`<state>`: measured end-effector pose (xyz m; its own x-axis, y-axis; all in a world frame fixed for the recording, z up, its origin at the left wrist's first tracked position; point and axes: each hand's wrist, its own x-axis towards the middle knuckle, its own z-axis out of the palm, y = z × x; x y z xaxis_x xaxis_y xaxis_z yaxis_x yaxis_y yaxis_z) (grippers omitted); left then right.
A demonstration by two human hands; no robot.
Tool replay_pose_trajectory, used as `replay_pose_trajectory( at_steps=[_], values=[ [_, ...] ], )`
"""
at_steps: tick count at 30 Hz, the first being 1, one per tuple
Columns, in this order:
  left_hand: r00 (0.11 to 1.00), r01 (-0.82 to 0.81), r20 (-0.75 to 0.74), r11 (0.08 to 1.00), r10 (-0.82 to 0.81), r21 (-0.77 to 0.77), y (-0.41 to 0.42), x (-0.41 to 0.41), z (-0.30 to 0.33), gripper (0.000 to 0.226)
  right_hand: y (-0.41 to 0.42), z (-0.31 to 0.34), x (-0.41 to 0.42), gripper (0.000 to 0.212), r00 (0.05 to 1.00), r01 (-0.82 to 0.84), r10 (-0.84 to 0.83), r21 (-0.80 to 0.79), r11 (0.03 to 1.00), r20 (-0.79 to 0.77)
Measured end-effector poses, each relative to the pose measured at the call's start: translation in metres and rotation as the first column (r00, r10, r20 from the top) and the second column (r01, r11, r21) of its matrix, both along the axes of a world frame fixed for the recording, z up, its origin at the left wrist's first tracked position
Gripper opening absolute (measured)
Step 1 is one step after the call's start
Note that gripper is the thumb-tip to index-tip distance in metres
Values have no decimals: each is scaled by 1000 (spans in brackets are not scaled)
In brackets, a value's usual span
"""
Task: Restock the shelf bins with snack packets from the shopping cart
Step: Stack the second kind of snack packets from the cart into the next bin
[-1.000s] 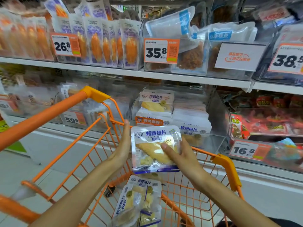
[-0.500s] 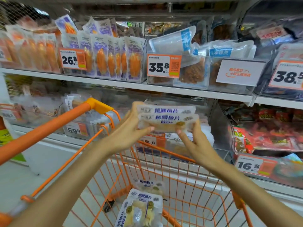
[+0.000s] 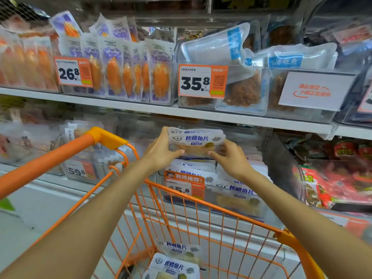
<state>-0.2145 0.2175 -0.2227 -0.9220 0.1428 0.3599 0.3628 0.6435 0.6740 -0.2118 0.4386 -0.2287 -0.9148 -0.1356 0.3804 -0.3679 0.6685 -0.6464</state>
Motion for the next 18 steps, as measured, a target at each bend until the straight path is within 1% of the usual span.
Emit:
replay_pose_trajectory(
  at_steps=[3,7,11,14,18],
  values=[
    [999,-44,17,998,44,-46,-1,-12,-3,59,0,0,-8,30,999,-33,32,8,999,41],
    [987,-162,-28,977,159,-141,1,-20,1,61,-2,6,-14,29,998,-20,19,18,1000,64],
    [981,-194,-8,974,194,-115,3,-20,8,59,-1,9,-18,29,988,-27,35,-54,998,150],
    [979,-200,7,967,203,-156,4,-21,11,60,1,12,-22,30,980,-56,64,-47,997,190],
    [980,-185,36,963,196,-197,5,-24,14,58,4,16,-23,32,976,-87,94,-47,995,198]
  ],
)
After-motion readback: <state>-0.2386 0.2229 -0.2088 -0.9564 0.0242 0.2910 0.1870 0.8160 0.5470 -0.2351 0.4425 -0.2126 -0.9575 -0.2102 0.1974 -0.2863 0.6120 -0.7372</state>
